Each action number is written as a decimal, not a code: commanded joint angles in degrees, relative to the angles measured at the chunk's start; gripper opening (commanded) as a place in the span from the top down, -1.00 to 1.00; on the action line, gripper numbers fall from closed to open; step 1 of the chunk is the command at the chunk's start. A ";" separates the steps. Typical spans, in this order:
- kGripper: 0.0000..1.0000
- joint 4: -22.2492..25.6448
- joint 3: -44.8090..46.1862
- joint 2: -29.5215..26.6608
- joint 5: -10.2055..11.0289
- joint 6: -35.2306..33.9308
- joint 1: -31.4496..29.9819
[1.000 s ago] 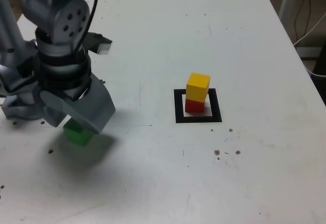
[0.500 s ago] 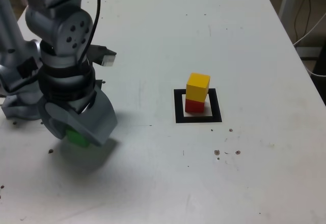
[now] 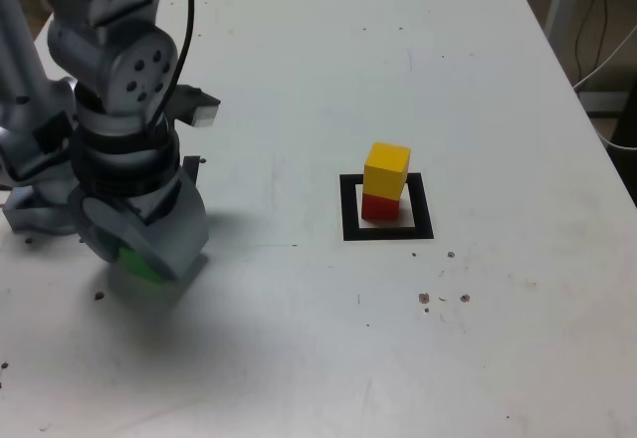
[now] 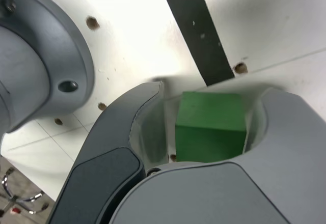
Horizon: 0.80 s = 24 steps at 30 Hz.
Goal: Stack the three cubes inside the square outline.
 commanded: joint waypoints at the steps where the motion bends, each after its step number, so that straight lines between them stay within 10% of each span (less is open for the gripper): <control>1: 0.41 0.30 -0.47 -0.10 0.12 -0.08 -0.07; 12: 0.70 3.62 -2.74 -0.44 -0.52 -0.23 -0.07; 24: 0.76 20.69 -19.35 0.82 3.39 -0.84 1.49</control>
